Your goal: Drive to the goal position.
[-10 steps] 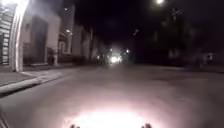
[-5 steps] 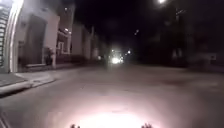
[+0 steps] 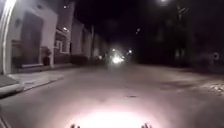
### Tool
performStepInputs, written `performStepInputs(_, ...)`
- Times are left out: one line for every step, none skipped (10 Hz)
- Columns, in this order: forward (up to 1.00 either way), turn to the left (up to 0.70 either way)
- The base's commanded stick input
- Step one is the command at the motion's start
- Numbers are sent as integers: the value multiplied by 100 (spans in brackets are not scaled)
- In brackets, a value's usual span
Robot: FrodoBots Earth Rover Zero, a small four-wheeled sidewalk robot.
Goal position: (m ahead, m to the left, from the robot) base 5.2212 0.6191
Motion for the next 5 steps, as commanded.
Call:
performStepInputs(70, 0)
performStepInputs(70, 0)
performStepInputs(70, 0)
performStepInputs(70, 0)
performStepInputs(70, 0)
